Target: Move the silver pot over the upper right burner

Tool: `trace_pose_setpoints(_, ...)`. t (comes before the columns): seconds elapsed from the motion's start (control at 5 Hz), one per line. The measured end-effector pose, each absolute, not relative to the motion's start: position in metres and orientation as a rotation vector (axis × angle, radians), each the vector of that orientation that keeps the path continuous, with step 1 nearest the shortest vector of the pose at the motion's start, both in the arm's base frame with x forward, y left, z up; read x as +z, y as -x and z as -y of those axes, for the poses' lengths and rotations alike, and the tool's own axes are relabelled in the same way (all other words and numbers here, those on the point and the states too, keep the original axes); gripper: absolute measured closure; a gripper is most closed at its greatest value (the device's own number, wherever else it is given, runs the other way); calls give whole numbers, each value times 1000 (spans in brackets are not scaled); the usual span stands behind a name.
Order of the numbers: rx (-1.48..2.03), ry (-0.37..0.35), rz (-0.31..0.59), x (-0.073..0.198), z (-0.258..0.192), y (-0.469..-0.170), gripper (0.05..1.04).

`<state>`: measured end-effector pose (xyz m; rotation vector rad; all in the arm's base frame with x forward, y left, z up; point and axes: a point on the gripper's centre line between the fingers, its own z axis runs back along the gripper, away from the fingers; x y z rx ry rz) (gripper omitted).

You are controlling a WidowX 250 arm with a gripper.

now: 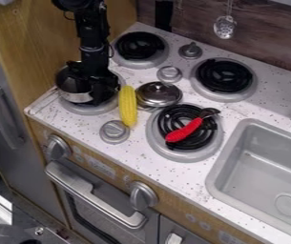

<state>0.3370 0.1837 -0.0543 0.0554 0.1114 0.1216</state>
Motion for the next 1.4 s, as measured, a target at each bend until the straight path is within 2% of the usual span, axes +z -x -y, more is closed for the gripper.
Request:
trace_pose_setpoints(0.2, 89, -54, -121, -56, -180, -333, 883)
trace_pose_setpoints(0.4, 57, -56, -105, -54, -170, -333, 987)
trace_pose_setpoints(0.6, 26, -56, -83, -48, -156, -330, 1004)
trace_pose_setpoints(1.0, -76, -98, 36, -7, -111, -340, 1005)
trace_pose_setpoints(1.4, -127, -114, 104, 9, -78, -339, 1005)
